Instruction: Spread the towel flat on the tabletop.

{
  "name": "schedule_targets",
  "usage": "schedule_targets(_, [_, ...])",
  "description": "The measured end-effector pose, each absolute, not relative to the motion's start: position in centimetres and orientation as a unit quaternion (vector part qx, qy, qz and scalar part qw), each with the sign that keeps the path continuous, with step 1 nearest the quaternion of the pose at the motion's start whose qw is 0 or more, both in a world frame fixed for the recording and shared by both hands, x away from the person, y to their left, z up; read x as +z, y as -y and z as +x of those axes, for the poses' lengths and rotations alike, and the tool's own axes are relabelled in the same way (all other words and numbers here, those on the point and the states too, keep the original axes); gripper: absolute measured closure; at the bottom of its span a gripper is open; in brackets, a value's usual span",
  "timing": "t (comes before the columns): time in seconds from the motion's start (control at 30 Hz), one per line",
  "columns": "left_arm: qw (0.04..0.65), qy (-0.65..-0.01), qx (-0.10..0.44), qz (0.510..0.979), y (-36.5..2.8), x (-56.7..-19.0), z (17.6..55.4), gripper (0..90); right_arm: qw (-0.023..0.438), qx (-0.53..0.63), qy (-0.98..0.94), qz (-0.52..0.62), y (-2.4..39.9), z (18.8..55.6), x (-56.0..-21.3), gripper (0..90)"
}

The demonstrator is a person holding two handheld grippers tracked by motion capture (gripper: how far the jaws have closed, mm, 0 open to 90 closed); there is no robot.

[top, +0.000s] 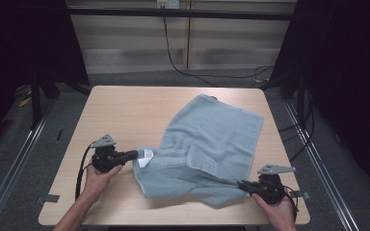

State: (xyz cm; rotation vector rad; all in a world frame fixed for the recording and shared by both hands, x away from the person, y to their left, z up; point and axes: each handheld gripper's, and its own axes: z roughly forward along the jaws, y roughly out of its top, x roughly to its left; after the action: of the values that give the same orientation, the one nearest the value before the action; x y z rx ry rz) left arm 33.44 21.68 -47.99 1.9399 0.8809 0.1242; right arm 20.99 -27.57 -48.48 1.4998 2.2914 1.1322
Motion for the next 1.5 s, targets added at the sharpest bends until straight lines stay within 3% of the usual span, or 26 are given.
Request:
schedule_targets(0.07, [0.474, -0.357, 0.05, 0.803, -21.4, -48.3, 33.6, 87.5, 0.091, 0.374, -0.769, 0.511, 27.9, 21.1, -48.8, 77.1])
schedule_targets(0.13, [0.469, -0.355, 0.043, 0.807, -21.3, -48.8, 33.8, 87.0, 0.105, 0.375, -0.768, 0.508, 27.7, 21.2, -48.3, 65.8])
schedule_targets(0.27, [0.471, -0.358, 0.034, 0.806, -21.2, -49.1, 34.0, 84.9, 0.121, 0.419, -0.766, 0.472, 26.2, 22.2, -46.0, 58.7])
schedule_targets(0.47, [0.471, -0.359, 0.029, 0.805, -21.3, -49.2, 34.0, 83.1, 0.084, 0.452, -0.788, 0.409, 21.1, 25.9, -45.0, 58.9])
schedule_targets(0.57, [0.467, -0.359, 0.027, 0.807, -21.1, -49.5, 34.2, 82.5, 0.065, 0.446, -0.802, 0.391, 18.0, 27.7, -45.7, 44.5])
schedule_targets(0.9, [0.468, -0.371, 0.024, 0.801, -20.7, -49.9, 35.0, 83.1, 0.037, 0.405, -0.852, 0.331, 13.6, 29.3, -49.1, 41.4])
schedule_targets(0.93, [0.469, -0.373, 0.024, 0.8, -20.6, -50.0, 35.0, 83.0, 0.042, 0.395, -0.855, 0.333, 13.3, 29.1, -49.5, 43.4])
schedule_targets(1.07, [0.465, -0.37, 0.024, 0.804, -20.7, -50.0, 35.0, 81.9, 0.069, 0.388, -0.853, 0.341, 13.4, 29.0, -49.4, 67.4])
schedule_targets(1.3, [0.443, -0.371, 0.021, 0.816, -20.5, -50.8, 35.3, 80.8, 0.056, 0.432, -0.829, 0.351, 14.9, 28.9, -48.4, 79.0])
schedule_targets(1.5, [0.44, -0.364, 0.022, 0.821, -20.3, -50.9, 35.2, 78.4, 0.044, 0.462, -0.808, 0.362, 16.2, 28.9, -47.4, 82.0])
